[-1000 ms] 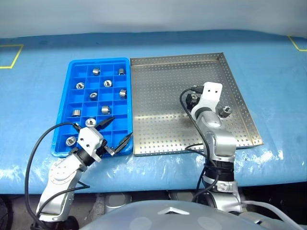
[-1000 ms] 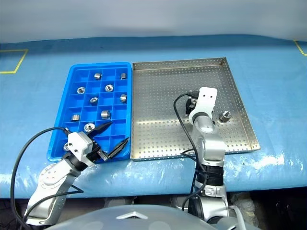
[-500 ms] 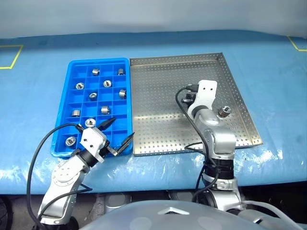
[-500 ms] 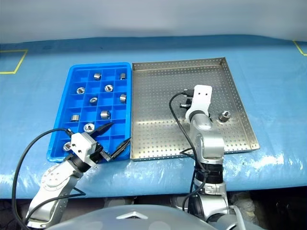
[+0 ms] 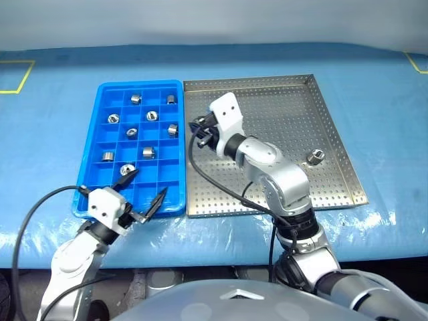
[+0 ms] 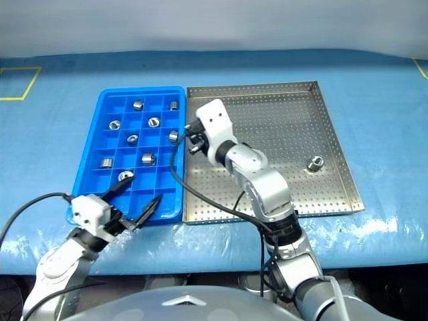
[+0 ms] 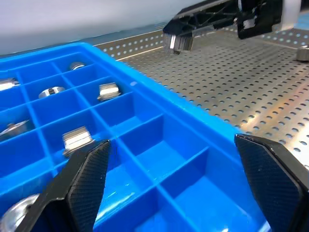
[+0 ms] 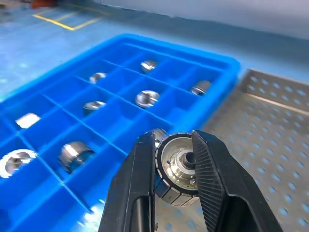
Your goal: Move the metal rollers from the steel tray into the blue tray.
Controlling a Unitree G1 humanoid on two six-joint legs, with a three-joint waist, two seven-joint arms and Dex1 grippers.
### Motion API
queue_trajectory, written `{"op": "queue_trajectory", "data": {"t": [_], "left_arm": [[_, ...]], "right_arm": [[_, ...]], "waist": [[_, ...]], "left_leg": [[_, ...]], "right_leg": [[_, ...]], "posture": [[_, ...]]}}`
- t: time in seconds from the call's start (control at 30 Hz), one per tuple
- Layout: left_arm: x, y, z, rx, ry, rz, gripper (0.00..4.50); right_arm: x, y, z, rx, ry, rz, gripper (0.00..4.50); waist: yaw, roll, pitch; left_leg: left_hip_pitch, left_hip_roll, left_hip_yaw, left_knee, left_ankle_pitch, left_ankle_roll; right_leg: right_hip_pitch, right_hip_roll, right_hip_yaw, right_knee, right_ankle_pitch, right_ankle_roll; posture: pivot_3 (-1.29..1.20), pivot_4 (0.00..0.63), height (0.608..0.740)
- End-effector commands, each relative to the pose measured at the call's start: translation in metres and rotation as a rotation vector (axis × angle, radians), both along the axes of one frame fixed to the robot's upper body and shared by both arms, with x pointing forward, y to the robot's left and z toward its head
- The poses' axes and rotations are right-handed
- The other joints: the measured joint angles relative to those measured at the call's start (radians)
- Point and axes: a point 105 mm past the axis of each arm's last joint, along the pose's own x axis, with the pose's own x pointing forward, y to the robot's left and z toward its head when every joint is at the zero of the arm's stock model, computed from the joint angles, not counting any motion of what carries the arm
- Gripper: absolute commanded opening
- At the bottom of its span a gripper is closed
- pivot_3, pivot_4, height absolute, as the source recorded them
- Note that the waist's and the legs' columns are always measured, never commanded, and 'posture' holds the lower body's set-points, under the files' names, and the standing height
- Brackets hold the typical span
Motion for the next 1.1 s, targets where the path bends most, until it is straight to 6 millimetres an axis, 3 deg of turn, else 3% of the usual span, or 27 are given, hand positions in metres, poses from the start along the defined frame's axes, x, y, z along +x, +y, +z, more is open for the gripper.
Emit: {"op": "queue_trajectory", "data": {"t": [0.03,0.2,0.37,0.57,0.77,0.93,1.1], "left_arm": [[-0.009,0.003,0.016,0.009,-0.064,0.028,4.50],[-0.018,0.003,0.016,0.020,-0.055,0.069,4.50],[-0.020,-0.005,0.016,0.014,-0.045,0.058,4.50],[-0.016,-0.011,0.015,0.008,-0.042,0.034,4.50],[-0.012,-0.015,0.013,0.004,-0.036,-0.002,4.50],[-0.005,-0.017,0.011,0.002,-0.032,-0.038,4.50],[0.005,-0.019,0.007,-0.006,-0.026,-0.078,4.50]], "right_arm": [[-0.014,0.025,0.013,0.033,-0.046,0.138,0.80],[-0.031,0.041,-0.006,-0.018,0.004,0.256,0.80],[-0.035,0.033,-0.037,-0.131,0.061,0.280,0.80],[-0.035,0.023,-0.053,-0.187,0.104,0.261,0.80],[-0.032,0.018,-0.045,-0.126,0.110,0.212,2.76],[-0.010,-0.006,-0.022,0.051,0.110,-0.028,4.39],[0.015,-0.059,-0.009,0.186,0.103,-0.449,4.39]], "waist": [[0.007,0.000,0.000],[0.031,-0.003,0.000],[0.047,-0.003,0.000],[0.046,-0.003,0.000],[0.046,-0.003,0.000],[0.044,-0.004,0.000],[0.026,-0.004,0.000]], "left_leg": [[0.000,0.000,0.000,0.000,0.000,0.000],[-0.001,-0.001,0.000,0.000,0.000,0.000],[-0.001,0.000,0.000,0.000,0.000,0.000],[0.000,0.000,0.000,0.000,0.000,0.000],[0.000,0.000,0.000,0.000,0.000,0.000],[0.000,0.000,0.000,0.001,0.000,0.000],[-0.001,0.000,0.000,0.000,0.000,0.000]], "right_leg": [[0.000,0.000,0.000,0.000,0.000,0.000],[0.000,-0.001,0.000,-0.001,0.000,0.000],[0.000,-0.001,-0.001,-0.001,0.000,0.000],[0.000,0.000,-0.001,-0.001,0.000,0.000],[0.000,0.000,-0.001,-0.001,0.000,0.000],[0.001,0.000,-0.001,-0.001,0.000,0.000],[0.000,0.000,0.000,-0.001,0.000,0.000]], "posture": [[0.17,0.150,0.740],[0.21,0.150,0.740],[0.21,0.150,0.740],[0.18,0.150,0.740],[0.15,0.150,0.740],[0.12,0.150,0.740],[0.06,0.150,0.740]]}}
